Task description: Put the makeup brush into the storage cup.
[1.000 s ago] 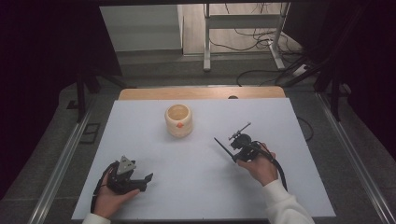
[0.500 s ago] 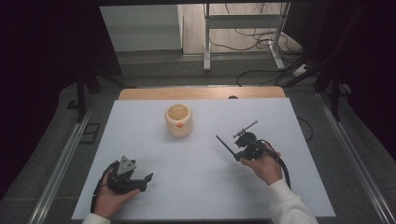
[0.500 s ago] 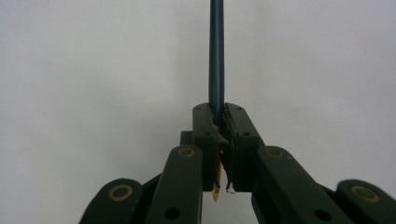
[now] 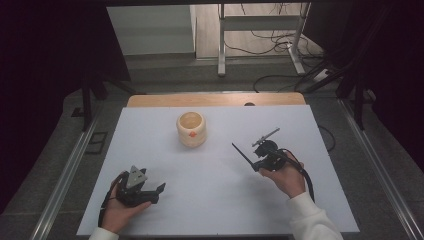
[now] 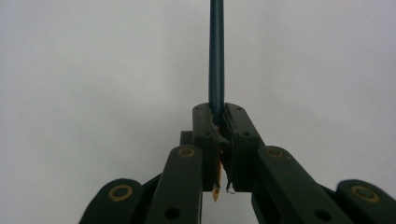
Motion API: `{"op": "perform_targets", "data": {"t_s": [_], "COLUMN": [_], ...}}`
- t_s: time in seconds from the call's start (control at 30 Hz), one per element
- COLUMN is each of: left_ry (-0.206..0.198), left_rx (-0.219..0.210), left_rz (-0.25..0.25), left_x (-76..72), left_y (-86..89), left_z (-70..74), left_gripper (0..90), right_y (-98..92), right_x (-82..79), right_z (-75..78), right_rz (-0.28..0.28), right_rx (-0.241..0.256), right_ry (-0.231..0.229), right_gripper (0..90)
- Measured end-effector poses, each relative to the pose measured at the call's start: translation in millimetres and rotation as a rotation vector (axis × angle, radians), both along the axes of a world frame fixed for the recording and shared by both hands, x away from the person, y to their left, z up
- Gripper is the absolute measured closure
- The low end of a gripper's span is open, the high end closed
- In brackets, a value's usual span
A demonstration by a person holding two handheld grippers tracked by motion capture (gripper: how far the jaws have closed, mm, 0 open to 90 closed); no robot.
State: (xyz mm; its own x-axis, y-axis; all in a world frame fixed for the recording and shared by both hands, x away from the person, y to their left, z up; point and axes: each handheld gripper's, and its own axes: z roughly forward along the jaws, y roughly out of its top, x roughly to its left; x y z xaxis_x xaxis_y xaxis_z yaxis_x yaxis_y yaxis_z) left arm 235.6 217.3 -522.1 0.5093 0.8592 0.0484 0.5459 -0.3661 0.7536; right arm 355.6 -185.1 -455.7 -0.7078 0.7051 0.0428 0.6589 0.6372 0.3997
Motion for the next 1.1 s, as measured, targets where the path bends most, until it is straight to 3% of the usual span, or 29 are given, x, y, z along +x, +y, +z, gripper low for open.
{"op": "perform_targets", "data": {"t_s": [0.07, 0.2, 0.37, 0.47, 0.6, 0.63, 0.73, 0.93, 1.1], "left_ry": [-0.023, -0.062, -0.079, -0.094, -0.057, -0.029, -0.041, -0.048, -0.047], "left_rx": [0.007, -0.021, 0.024, 0.028, 0.025, 0.004, 0.005, 0.077, 0.076], "left_rz": [0.02, 0.023, -0.003, -0.009, 0.011, 0.007, 0.006, 0.001, -0.022], "left_x": [-0.9, -2.5, -3.6, -4.6, -4.3, -3.3, -3.6, -5.1, -5.7], "left_y": [-1.4, -2.9, -5.9, -6.8, -7.4, -7.2, -10.6, -17.4, -20.4], "left_z": [4.5, 10.3, 7.4, 7.6, 8.7, 12.5, 17.0, 17.1, 19.0], "left_gripper": [14.3, 15.4, 16.2, 18.0, 16.8, 16.9, 17.1, 17.6, 18.1], "right_y": [2.8, 5.7, 6.8, 6.7, 8.4, 9.3, 11.2, 15.6, 21.8], "right_x": [-1.3, -5.7, -7.2, -8.6, -8.6, -8.4, -8.6, -9.0, -11.4], "right_z": [0.1, 0.3, 5.0, 7.1, 9.3, 9.5, 9.9, 10.0, 8.0], "right_rz": [0.014, 0.036, 0.049, 0.057, 0.068, 0.076, 0.089, 0.102, 0.129], "right_rx": [0.002, -0.001, -0.002, 0.002, 0.003, 0.005, 0.004, -0.003, -0.008], "right_ry": [-0.003, -0.002, -0.012, -0.017, -0.024, -0.026, -0.024, -0.025, -0.036], "right_gripper": [84.4, 84.4, 84.4, 84.4, 84.4, 84.4, 84.4, 84.4, 84.3]}}
